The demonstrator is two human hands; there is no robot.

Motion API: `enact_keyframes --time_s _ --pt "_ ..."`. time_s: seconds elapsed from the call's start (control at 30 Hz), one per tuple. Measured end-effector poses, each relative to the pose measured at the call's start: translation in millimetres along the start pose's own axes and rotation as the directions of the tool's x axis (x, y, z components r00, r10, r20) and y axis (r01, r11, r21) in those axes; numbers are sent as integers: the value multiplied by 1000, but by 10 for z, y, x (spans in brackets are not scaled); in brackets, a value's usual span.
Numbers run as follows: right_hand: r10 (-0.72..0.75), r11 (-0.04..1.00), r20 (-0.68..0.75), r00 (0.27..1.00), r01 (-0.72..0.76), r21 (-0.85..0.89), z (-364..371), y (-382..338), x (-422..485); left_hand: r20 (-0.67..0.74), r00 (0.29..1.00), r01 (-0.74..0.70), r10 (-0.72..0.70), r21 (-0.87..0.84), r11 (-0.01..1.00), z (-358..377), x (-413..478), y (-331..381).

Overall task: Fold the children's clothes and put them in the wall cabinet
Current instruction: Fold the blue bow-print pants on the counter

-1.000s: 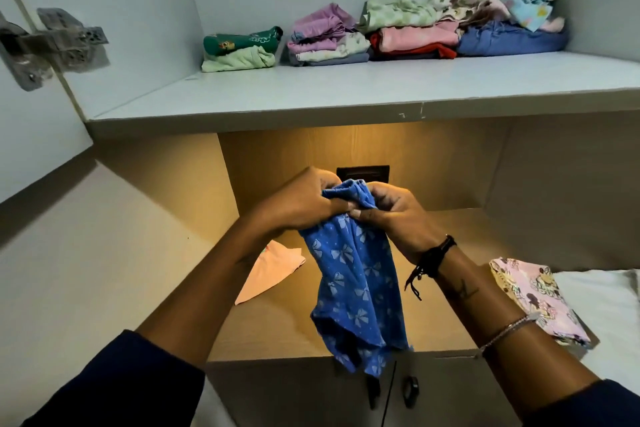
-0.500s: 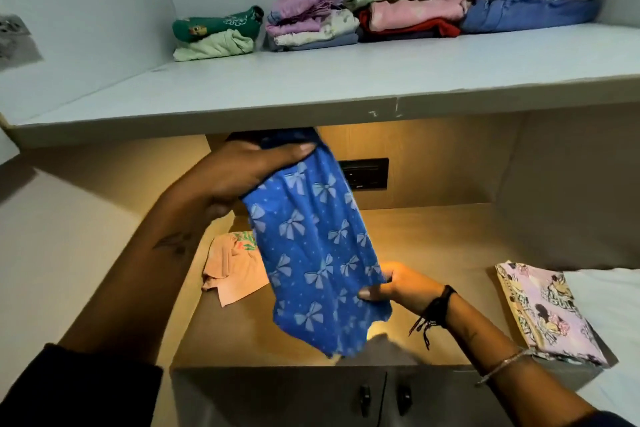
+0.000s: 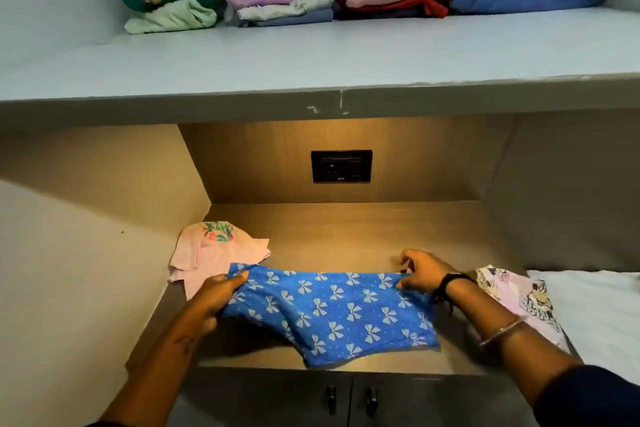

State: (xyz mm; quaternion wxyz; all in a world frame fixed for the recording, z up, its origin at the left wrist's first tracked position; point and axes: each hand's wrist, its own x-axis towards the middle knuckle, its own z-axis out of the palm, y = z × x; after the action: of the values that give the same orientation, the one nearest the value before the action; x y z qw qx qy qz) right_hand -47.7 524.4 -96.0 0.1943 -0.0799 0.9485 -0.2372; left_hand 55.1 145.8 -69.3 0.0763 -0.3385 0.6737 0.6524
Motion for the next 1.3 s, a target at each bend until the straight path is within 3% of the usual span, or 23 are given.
enact_keyframes --time_s 0.1,0.2,0.27,0.37,0.4,0.47,0.53,0.57,0.73,0.87,1.0,1.07,1.17,1.3 --pt "-67 965 -177 982 19 -263 250 -79 -24 -64 998 -8 11 52 999 34 69 -51" --pt "-172 932 -123 977 121 -343 588 -118 -129 -93 983 -138 157 190 972 106 24 70" --pt "-130 938 -76 989 98 -333 770 -100 -213 -96 951 -249 294 325 912 247 -59 174" --pt "-109 971 -138 984 75 -229 813 -81 -301 -18 915 -335 403 522 785 657 -291 246" --pt "-117 978 -163 980 85 -193 790 -83 -335 54 926 -348 373 505 790 831 -392 234" --pt "-121 990 -223 967 102 -94 716 -83 -397 263 950 -259 168 362 896 1160 -624 200" --pt "-98 995 -277 956 102 -1 635 -44 -470 418 909 -123 -2 271 955 1411 -797 148" --pt "-75 995 -308 948 91 37 601 -13 -518 441 897 -103 -11 234 967 1486 -837 105" --pt "91 985 -513 854 0 175 532 111 -784 252 953 -184 168 40 982 1333 -654 -89" --pt "-10 997 -464 886 47 68 707 -238 -926 5 980 -194 200 273 942 1092 -368 -201" --pt "-194 977 -378 905 143 -159 1174 -856 -978 141 990 -43 -23 445 895 1138 -154 -181" --pt "-197 965 -331 923 123 -231 1418 -1062 -941 210 969 11 -133 498 867 1162 -95 -183" --pt "-76 962 -265 961 0 -274 1673 -1160 -877 223 969 -38 -105 555 831 1149 -41 -219" --pt "-19 960 -286 958 -63 -274 1797 -1189 -872 296 955 -145 9 441 886 1145 -41 -244"
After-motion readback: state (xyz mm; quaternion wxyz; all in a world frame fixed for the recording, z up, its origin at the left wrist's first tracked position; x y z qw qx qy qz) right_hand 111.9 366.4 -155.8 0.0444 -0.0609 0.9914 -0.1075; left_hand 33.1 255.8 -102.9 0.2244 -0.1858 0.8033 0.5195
